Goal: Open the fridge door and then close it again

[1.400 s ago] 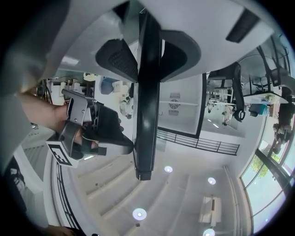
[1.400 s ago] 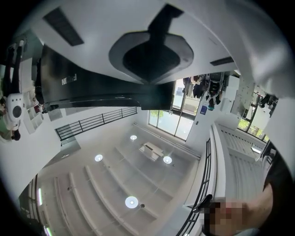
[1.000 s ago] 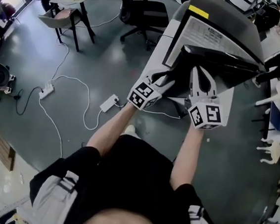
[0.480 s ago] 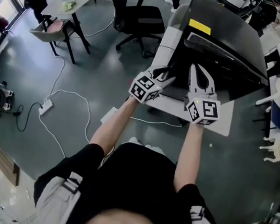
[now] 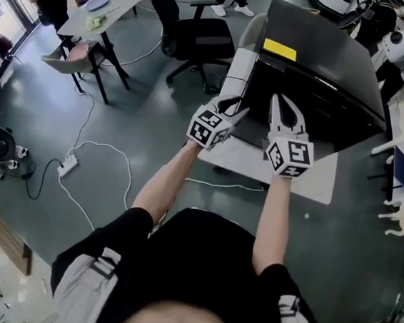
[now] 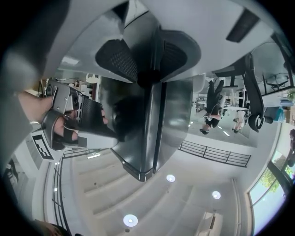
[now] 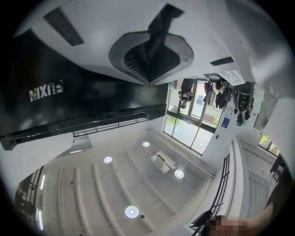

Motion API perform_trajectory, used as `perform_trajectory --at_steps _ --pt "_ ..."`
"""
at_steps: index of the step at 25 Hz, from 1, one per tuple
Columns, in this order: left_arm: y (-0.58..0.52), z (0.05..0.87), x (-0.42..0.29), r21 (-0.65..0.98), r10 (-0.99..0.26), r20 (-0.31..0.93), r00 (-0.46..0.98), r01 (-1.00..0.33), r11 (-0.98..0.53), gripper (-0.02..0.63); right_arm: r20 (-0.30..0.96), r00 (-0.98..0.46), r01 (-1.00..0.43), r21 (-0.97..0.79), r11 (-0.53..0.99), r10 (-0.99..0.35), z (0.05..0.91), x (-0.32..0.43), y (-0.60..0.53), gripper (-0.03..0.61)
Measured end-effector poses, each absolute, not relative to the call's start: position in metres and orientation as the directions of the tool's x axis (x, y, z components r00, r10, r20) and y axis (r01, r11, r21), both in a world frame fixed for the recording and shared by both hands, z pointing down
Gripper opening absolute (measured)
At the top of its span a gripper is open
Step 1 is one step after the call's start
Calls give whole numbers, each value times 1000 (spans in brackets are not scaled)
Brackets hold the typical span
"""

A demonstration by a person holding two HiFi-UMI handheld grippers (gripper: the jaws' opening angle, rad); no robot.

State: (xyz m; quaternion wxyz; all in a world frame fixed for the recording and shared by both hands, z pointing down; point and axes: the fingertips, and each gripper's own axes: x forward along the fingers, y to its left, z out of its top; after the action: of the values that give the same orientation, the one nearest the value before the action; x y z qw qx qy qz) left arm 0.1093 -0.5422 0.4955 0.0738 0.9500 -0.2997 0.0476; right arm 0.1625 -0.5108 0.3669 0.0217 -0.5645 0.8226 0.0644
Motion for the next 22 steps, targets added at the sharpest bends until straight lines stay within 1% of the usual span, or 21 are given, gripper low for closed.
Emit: perform_trajectory --at_steps 2,6,8,10,16,22 --pt "-539 495 109 137 -589 142 796 -605 -785 141 -109 -369 -929 74 362 -923 367 164 -509 -6" --pt "-536 490 102 207 -689 135 712 -700 -683 104 -108 -359 -933 56 355 -927 371 172 -507 -6" --pt "-530 483 99 253 -728 91 679 -723 -643 -2 -92 -346 -938 37 344 -934 381 181 -503 -6" --pt "-522 472 102 268 -740 52 671 -723 -637 -2 -68 -329 -944 24 328 -942 392 194 -499 -6" --pt "-506 437 126 198 -742 -1 671 -727 -657 -2 -22 -261 -965 1 261 -965 416 231 -483 -6" --pt "-493 441 145 170 -770 26 637 -762 -625 -2 18 -192 -981 1 192 -981 430 262 -464 -6"
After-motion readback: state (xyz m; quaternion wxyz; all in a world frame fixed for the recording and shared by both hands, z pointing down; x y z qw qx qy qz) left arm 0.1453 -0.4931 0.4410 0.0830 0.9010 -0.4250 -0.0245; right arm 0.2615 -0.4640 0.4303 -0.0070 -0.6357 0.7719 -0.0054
